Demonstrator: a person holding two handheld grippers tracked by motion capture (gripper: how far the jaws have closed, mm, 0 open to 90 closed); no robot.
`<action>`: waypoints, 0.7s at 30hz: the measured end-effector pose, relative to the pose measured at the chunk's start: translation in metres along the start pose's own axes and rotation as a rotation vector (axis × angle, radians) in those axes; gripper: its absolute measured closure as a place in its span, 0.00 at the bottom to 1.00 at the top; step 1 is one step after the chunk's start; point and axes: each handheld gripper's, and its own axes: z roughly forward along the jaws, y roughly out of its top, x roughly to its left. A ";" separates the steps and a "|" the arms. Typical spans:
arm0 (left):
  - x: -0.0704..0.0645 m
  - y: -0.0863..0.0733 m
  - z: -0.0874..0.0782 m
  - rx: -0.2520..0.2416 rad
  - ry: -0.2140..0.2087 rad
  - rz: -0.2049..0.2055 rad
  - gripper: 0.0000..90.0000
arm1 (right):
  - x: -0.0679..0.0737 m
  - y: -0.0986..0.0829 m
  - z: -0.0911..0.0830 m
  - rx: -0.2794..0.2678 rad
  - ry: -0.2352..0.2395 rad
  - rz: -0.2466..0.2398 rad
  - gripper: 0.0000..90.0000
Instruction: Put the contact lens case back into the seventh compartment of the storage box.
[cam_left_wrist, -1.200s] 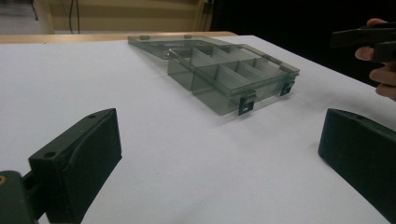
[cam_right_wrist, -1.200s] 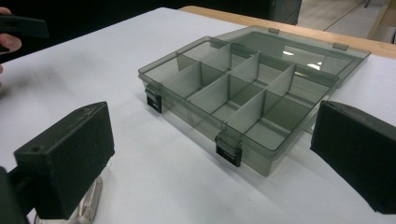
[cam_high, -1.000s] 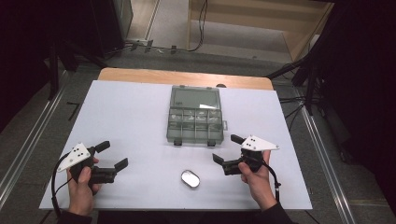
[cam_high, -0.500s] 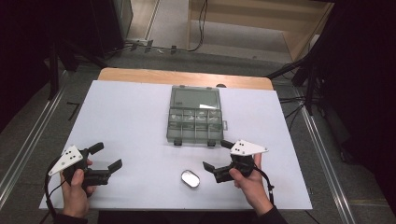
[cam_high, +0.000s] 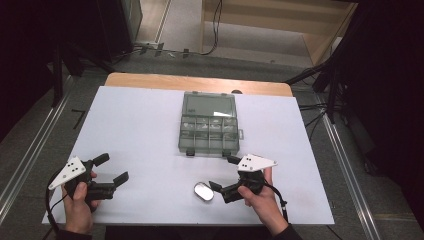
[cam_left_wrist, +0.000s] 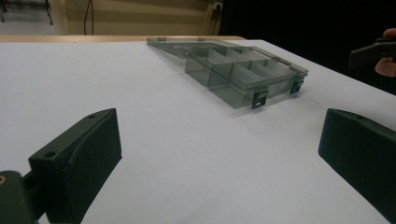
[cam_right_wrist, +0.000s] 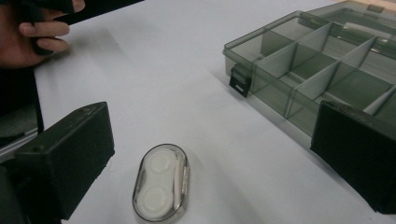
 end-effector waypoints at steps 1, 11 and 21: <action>0.001 -0.001 0.000 0.003 0.002 0.000 0.00 | 0.002 0.000 0.001 0.007 0.015 -0.005 0.00; 0.002 -0.001 -0.001 0.003 0.006 0.000 0.00 | 0.015 0.001 0.010 0.084 0.066 -0.016 0.00; 0.003 -0.002 0.000 0.004 0.004 -0.002 0.00 | 0.021 -0.002 0.019 0.130 0.122 -0.019 0.00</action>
